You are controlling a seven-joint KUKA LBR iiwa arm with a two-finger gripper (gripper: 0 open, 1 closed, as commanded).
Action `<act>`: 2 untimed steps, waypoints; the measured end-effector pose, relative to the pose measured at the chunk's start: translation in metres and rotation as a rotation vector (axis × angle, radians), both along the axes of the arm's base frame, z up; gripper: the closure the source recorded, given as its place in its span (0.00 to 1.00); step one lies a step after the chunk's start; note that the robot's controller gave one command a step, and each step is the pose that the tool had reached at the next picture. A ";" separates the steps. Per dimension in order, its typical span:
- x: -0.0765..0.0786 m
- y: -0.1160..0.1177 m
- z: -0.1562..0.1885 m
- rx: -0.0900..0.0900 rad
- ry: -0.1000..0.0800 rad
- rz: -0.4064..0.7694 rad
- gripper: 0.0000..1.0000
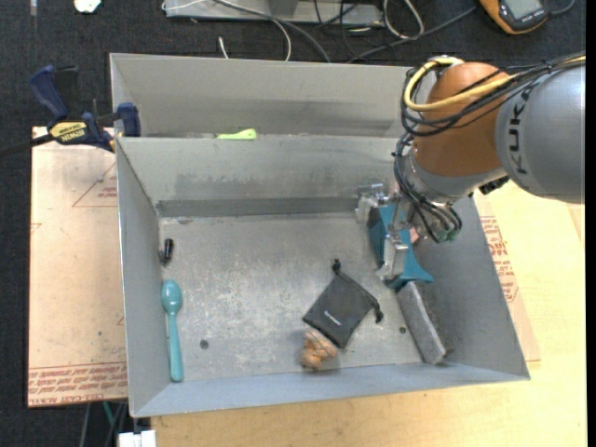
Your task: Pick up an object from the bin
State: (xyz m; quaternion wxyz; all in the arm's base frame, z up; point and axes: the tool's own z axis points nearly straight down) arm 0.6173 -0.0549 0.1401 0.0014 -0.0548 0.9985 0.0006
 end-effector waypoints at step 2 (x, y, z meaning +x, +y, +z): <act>-0.062 0.022 -0.063 0.000 -0.002 0.035 0.00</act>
Offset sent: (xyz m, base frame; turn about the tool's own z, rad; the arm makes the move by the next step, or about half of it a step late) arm -0.0668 0.0250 -0.0684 -0.0423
